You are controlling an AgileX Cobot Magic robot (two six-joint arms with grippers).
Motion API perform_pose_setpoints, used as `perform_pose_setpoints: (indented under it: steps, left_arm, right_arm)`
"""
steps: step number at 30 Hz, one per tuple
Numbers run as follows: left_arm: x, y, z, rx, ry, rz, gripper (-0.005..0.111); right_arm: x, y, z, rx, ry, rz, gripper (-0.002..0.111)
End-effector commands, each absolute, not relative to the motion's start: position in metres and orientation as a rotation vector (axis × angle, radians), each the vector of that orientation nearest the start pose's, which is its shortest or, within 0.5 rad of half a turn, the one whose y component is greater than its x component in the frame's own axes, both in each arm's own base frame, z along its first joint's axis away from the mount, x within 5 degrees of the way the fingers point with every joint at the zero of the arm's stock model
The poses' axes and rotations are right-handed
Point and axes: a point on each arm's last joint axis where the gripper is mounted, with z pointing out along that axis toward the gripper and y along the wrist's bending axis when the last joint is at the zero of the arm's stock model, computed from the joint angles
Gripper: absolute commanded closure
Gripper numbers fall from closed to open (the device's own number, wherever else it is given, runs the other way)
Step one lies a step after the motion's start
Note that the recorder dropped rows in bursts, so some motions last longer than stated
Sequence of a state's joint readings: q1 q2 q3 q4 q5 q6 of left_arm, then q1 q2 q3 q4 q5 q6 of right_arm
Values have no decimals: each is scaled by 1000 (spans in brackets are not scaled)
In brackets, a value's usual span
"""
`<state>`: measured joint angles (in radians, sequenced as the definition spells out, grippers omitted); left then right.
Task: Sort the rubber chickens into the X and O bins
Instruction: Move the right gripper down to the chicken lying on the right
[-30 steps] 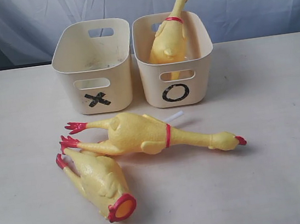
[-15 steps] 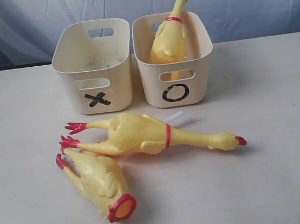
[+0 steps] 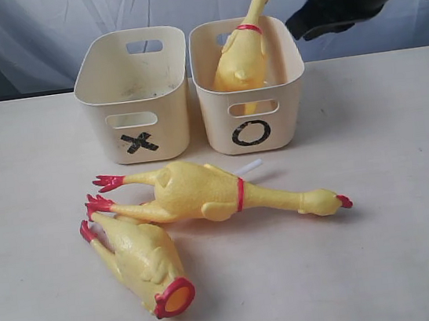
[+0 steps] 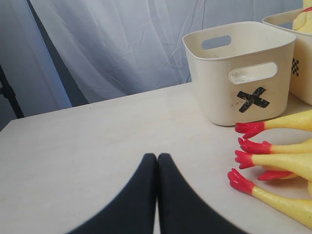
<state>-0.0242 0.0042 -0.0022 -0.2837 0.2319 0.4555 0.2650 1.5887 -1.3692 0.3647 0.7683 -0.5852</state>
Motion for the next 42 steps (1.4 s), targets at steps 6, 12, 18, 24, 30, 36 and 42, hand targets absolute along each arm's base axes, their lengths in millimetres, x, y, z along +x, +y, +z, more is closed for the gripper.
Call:
perform_pose_setpoints:
  steps: [6,12,18,24,30,36,42]
  left_arm:
    - [55,-7,194,214,1686,63,106]
    - [55,-7,194,214,1686,63,106]
    - [55,-7,194,214,1686,63,106]
    - [55,-7,194,214,1686,63,106]
    - [55,-7,194,214,1686,63,106]
    - [55,-7,194,214,1686,63,106]
    - [55,-7,194,214,1686,63,106]
  right_arm:
    - [299,132,284,-1283,2295,343,109]
    - [285,143,250,-1539,2172,238,108]
    - [279,143,227,-1648,2064,150,66]
    - [281,141,215,-1639,2022,77,50]
    - [290,145,186,-1660,2082,115,50]
    - [297,151,160,-1690,2079,150,50]
    - [301,154,139,-1712,2094,187,50]
